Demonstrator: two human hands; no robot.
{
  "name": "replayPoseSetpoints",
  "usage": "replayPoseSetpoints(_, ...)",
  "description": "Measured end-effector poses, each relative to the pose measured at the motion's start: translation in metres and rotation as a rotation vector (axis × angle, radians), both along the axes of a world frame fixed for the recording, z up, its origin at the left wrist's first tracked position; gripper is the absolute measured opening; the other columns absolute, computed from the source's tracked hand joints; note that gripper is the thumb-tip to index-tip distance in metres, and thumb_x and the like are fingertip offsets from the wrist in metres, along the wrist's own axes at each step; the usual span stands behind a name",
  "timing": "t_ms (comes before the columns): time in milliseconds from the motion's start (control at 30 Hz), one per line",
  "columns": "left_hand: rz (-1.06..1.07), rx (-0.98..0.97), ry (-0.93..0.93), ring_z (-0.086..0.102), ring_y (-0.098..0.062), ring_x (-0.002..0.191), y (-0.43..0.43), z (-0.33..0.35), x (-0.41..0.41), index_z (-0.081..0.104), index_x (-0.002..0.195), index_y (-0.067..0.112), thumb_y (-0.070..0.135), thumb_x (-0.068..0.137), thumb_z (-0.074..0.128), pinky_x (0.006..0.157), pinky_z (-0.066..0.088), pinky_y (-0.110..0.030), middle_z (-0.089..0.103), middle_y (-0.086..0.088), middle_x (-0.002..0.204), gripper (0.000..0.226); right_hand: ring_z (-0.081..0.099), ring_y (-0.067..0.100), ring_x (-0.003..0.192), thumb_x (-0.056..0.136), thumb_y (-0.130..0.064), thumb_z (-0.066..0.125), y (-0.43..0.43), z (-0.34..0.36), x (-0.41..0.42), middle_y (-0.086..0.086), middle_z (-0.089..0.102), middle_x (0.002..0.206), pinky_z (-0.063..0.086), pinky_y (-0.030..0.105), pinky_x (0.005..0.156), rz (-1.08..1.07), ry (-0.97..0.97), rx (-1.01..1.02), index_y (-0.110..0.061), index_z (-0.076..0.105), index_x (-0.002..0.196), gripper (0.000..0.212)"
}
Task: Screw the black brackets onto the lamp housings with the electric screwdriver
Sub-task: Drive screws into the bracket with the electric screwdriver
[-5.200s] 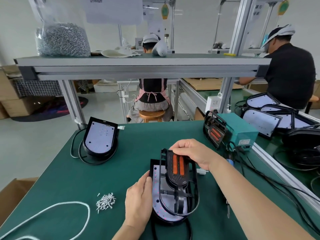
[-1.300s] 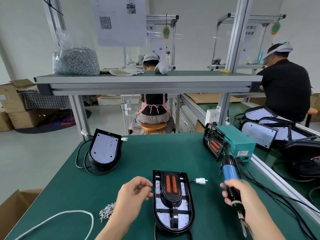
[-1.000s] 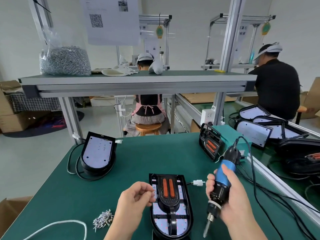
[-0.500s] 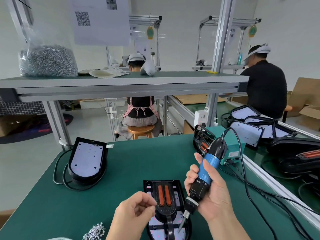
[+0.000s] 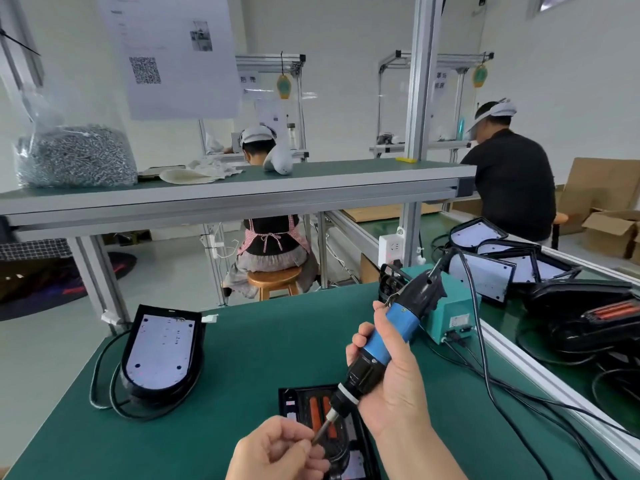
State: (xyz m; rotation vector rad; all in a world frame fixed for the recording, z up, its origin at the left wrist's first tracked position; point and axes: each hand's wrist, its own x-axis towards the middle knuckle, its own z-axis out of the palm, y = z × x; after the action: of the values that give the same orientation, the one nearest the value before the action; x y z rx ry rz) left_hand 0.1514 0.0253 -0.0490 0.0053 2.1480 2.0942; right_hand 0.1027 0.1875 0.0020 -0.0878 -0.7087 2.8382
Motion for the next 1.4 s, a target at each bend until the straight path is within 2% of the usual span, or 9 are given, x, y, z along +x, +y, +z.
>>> replayPoseSetpoints(233,0.021,0.123,-0.042,0.072,-0.044,0.065,0.001,0.003,0.003,0.066,0.082,-0.017,-0.023,0.084,0.059,0.050,0.058,-0.028,0.070,-0.033,0.074,0.009,0.054,0.010,0.056,0.076,-0.025,0.081,-0.001,-0.003,-0.002,0.001,0.059,0.075,0.051,0.022,0.052,-0.024,-0.055,-0.069,-0.020,0.062,0.114,0.043)
replayPoseSetpoints(367,0.060,0.090,0.037,0.072,-0.042,0.063,0.007,-0.001,0.005,0.066,0.076,-0.015,-0.026,0.082,0.059,0.051,0.057,-0.024,0.070,-0.031,0.071,0.014,0.055,0.010,0.055,0.075,-0.025,0.082,-0.001,-0.005,-0.004,0.000,0.058,0.073,0.051,0.022,0.051,-0.053,-0.091,-0.090,-0.020,0.060,0.110,0.041)
replayPoseSetpoints(500,0.191,-0.078,0.226,0.074,-0.031,0.060,0.015,-0.009,0.001,0.072,0.061,0.008,-0.023,0.079,0.063,0.056,0.057,-0.020,0.072,-0.018,0.064,0.037,0.056,0.010,0.054,0.083,-0.024,0.079,0.001,-0.009,-0.007,-0.001,0.059,0.070,0.051,0.022,0.049,-0.090,-0.154,-0.086,-0.021,0.058,0.106,0.032)
replayPoseSetpoints(667,0.245,-0.160,0.346,0.074,-0.023,0.060,0.016,-0.007,-0.001,0.074,0.064,0.022,-0.020,0.077,0.068,0.058,0.057,-0.016,0.074,-0.009,0.064,0.045,0.054,0.011,0.058,0.084,-0.026,0.080,0.003,-0.009,-0.008,0.000,0.059,0.074,0.051,0.021,0.049,-0.077,-0.238,-0.149,-0.017,0.053,0.114,0.041)
replayPoseSetpoints(967,0.284,-0.153,0.339,0.073,-0.025,0.057,0.019,-0.010,-0.001,0.073,0.064,0.021,-0.018,0.077,0.070,0.054,0.057,-0.018,0.073,-0.010,0.063,0.042,0.057,0.010,0.054,0.084,-0.023,0.080,0.003,-0.006,-0.010,0.000,0.061,0.071,0.051,0.022,0.047,-0.094,-0.229,-0.156,-0.018,0.055,0.109,0.035)
replayPoseSetpoints(1067,0.270,-0.156,0.353,0.072,-0.026,0.055,0.017,-0.008,-0.001,0.072,0.059,0.013,-0.021,0.076,0.067,0.054,0.056,-0.018,0.072,-0.013,0.061,0.038,0.058,0.009,0.053,0.084,-0.023,0.080,0.000,-0.007,-0.010,-0.001,0.062,0.071,0.051,0.022,0.047,-0.099,-0.229,-0.148,-0.020,0.056,0.105,0.032)
replayPoseSetpoints(1200,0.148,-0.217,0.401,0.072,-0.028,0.057,0.011,-0.008,0.002,0.071,0.072,0.000,-0.023,0.077,0.064,0.059,0.057,-0.018,0.071,-0.016,0.064,0.025,0.057,0.010,0.053,0.083,-0.022,0.080,-0.001,-0.010,-0.010,0.000,0.061,0.069,0.051,0.022,0.048,-0.129,-0.216,-0.111,-0.021,0.057,0.102,0.030)
replayPoseSetpoints(1300,0.079,-0.305,0.402,0.071,-0.021,0.061,0.010,-0.004,0.001,0.073,0.085,0.002,-0.019,0.079,0.064,0.062,0.055,-0.016,0.072,-0.015,0.071,0.023,0.056,0.010,0.053,0.079,-0.024,0.080,-0.003,-0.010,-0.009,-0.001,0.060,0.068,0.050,0.022,0.048,-0.140,-0.201,-0.086,-0.021,0.058,0.102,0.032)
replayPoseSetpoints(1400,0.107,-0.357,0.474,0.071,-0.016,0.059,0.010,-0.008,-0.003,0.074,0.085,0.010,-0.017,0.077,0.068,0.062,0.055,-0.014,0.074,-0.007,0.070,0.028,0.057,0.010,0.054,0.081,-0.024,0.081,-0.001,-0.008,-0.009,-0.001,0.061,0.069,0.051,0.022,0.049,-0.140,-0.223,-0.112,-0.021,0.056,0.104,0.033)
